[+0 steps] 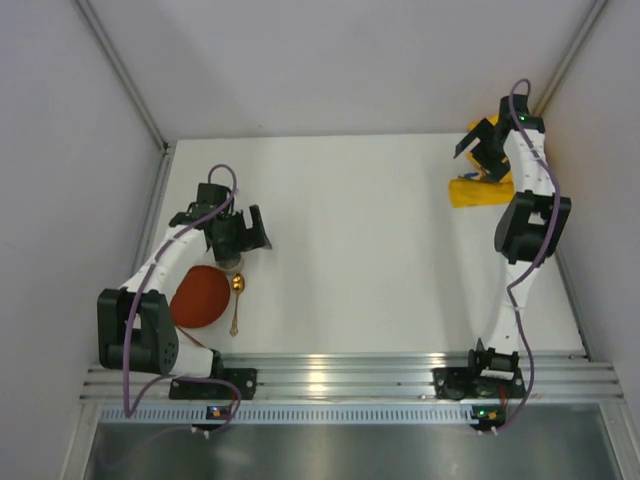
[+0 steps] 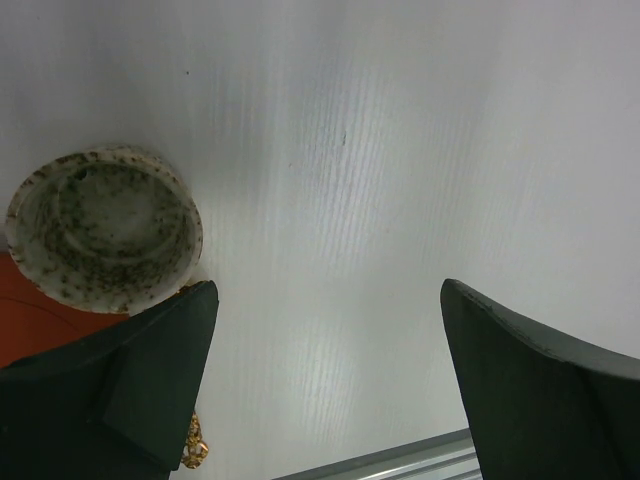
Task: Set the dinner table for one person
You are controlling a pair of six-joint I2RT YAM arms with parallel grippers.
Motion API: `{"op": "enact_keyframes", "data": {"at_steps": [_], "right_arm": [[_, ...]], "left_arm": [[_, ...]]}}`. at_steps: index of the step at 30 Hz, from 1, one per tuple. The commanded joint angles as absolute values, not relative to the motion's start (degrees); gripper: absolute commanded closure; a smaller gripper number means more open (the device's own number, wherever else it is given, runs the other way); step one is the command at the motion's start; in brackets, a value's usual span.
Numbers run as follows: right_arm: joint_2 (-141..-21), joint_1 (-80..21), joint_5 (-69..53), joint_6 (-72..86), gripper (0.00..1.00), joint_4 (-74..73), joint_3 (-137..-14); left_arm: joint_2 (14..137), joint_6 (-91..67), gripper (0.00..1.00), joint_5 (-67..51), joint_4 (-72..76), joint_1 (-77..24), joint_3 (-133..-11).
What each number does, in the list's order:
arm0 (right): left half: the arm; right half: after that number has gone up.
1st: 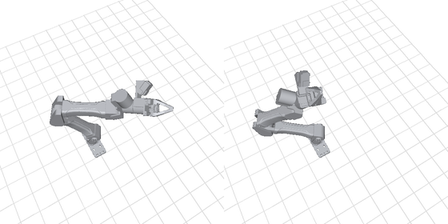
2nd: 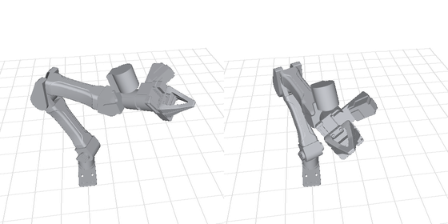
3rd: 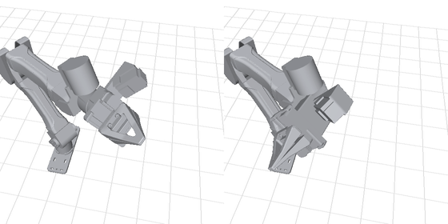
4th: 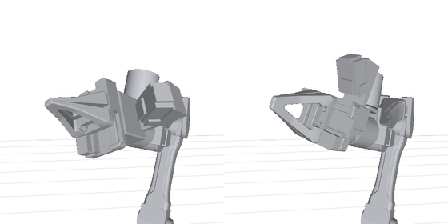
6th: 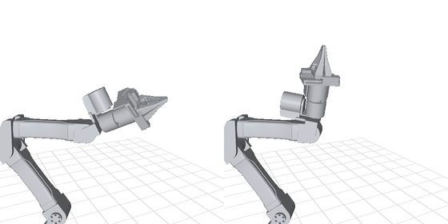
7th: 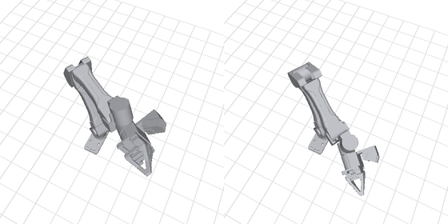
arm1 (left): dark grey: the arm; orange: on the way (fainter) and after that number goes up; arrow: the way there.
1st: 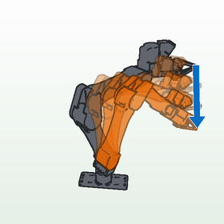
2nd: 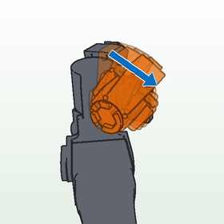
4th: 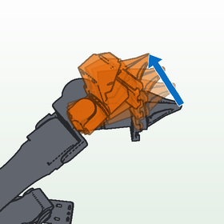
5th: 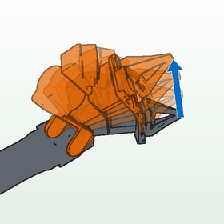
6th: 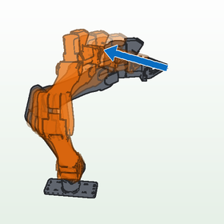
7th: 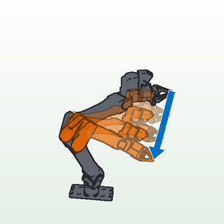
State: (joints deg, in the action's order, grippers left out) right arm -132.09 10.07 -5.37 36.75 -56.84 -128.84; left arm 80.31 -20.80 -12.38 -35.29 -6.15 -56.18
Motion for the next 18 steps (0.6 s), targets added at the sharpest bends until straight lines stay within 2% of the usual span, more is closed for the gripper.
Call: {"op": "enact_keyframes", "data": {"at_steps": [1, 10, 15, 17, 18], "right_arm": [[-134.0, 7.4, -1.2, 40.2, 0.00, -53.7, -133.9], [-136.5, 6.2, 13.5, 46.3, 0.00, -57.7, -137.7], [-138.2, 6.4, 15.9, 46.7, 0.00, -57.0, -139.5], [-141.7, 6.9, 14.3, 46.2, 0.05, -57.0, -143.7], [-142.6, 6.9, 14.1, 46.3, 0.15, -57.0, -144.5]], "left_arm": [[81.1, -19.4, 0.02, -13.2, -32.8, -6.3, -60.5], [80.0, -17.9, 0.02, -13.6, -35.3, -6.3, -59.3], [77.7, -17.2, 0.02, -11.8, -37.1, -6.2, -57.6], [77.4, -17.1, 0.02, -12.5, -39.9, -6.2, -58.1], [77.2, -17.1, 0.02, -12.7, -40.7, -6.2, -58.6]]}}
